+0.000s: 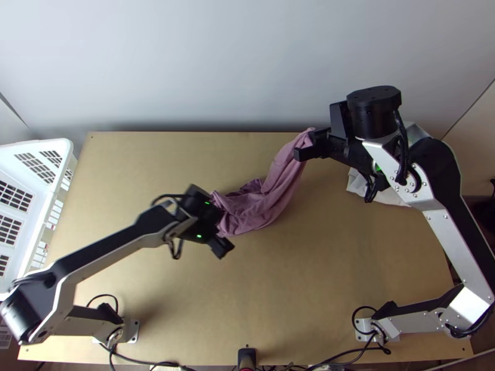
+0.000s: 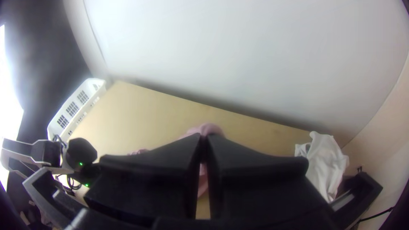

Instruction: Fold the t-shirt

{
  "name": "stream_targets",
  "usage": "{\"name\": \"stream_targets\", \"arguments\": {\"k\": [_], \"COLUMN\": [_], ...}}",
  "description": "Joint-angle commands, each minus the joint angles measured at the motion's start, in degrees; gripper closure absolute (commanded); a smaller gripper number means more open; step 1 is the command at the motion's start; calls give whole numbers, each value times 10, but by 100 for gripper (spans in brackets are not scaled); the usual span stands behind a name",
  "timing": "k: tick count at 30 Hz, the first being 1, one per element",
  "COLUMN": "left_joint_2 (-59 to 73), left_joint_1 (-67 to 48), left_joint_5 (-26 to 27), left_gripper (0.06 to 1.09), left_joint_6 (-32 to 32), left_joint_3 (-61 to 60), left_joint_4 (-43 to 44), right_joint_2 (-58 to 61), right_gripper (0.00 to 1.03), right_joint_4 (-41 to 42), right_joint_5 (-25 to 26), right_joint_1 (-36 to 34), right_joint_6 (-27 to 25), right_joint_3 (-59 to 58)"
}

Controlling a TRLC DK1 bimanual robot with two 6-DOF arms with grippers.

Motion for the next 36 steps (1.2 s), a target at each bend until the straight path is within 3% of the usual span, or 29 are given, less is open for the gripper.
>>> {"name": "stream_targets", "arguments": {"k": [1, 7, 10, 12, 20, 21, 22, 23, 24, 25, 30, 36], "left_joint_2": [112, 187, 222, 245, 243, 241, 237, 230, 219, 208, 113, 1], "left_joint_1": [-98, -133, -134, -120, -8, 5, 17, 26, 33, 36, 49, 62], "left_joint_5": [-123, -153, -211, -249, -279, -279, -278, -278, -276, -273, -244, -173], "left_gripper": [10, 10, 10, 10, 14, 18, 31, 53, 91, 104, 105, 105], "left_joint_6": [-45, -55, -48, -43, -55, -62, -68, -74, -80, -84, -114, -159], "left_joint_3": [61, 99, 102, 107, 107, 107, 108, 108, 107, 108, 94, 115], "left_joint_4": [67, 95, 118, 130, 185, 185, 185, 181, 179, 171, 138, 46], "right_joint_2": [-4, -3, -3, -4, -5, -4, -3, -1, 1, 2, 8, 15], "right_gripper": [100, 100, 100, 100, 100, 100, 100, 100, 100, 100, 100, 100], "right_joint_4": [2, 2, 2, 2, 2, 2, 2, 2, 2, 2, 6, 11], "right_joint_5": [-2, -2, -3, -3, -17, -17, -18, -18, -18, -18, -18, -17], "right_joint_1": [0, -3, -2, -3, -1, 0, 0, 0, 0, 0, -1, -2], "right_joint_6": [2, 2, 2, 2, 7, 7, 7, 6, 6, 6, 6, 3], "right_joint_3": [0, 5, 16, 22, 18, 19, 19, 19, 20, 20, 23, 24]}}
